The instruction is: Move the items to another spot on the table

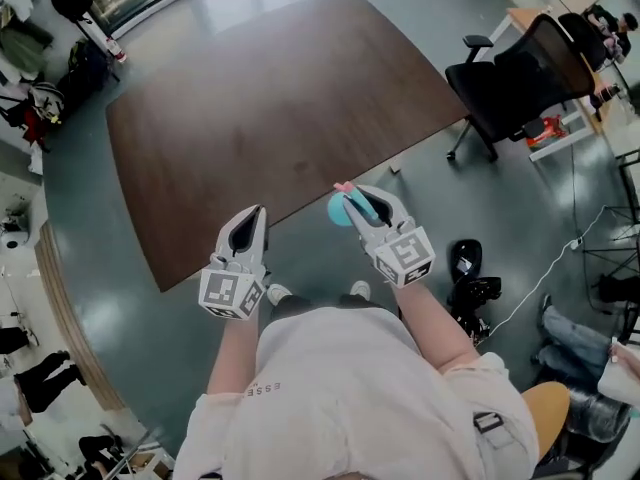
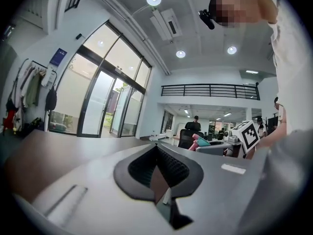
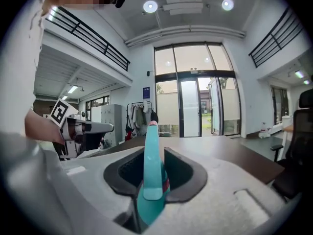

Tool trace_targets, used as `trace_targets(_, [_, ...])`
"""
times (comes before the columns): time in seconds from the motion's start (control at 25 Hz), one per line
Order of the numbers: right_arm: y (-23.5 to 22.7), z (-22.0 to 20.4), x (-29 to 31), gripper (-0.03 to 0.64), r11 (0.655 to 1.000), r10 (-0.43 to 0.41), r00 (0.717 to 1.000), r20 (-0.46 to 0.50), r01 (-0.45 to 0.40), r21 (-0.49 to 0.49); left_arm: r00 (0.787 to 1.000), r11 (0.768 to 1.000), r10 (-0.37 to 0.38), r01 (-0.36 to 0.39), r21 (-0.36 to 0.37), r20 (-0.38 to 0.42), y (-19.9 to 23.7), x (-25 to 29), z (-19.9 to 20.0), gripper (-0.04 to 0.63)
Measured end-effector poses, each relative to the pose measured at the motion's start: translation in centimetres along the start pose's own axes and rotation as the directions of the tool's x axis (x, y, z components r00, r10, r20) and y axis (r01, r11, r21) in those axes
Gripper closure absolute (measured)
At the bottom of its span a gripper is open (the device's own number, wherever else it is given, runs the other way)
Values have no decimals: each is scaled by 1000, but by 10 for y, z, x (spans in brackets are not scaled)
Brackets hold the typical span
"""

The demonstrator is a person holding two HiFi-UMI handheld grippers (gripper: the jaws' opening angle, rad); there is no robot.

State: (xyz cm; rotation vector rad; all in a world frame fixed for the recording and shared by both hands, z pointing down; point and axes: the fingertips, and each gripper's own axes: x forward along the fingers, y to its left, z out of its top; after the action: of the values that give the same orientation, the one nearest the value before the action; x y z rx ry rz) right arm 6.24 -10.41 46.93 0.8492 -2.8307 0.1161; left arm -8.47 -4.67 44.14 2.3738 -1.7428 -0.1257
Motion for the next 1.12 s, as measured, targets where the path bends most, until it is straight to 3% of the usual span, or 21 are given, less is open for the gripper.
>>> trace_targets(0.4, [-125, -36, -136, 532, 991, -132, 991, -36, 132, 14, 991, 991, -133, 133, -14, -27, -148, 97, -42, 578])
trace_targets(0.6, [-177, -49, -188, 532, 970, -233, 970, -61, 237, 55, 973, 976, -219, 218, -27, -76, -201, 133, -61, 578])
trace_targets(0.84, [-233, -62, -214, 532, 937, -330, 942, -67, 335, 100, 946, 953, -303, 302, -26, -113, -232, 190, -71, 578])
trace_targets(1.12, [-307, -70, -200, 532, 919, -367, 925, -102, 378, 112, 930, 937, -348, 346, -37, -121, -237, 284, -74, 578])
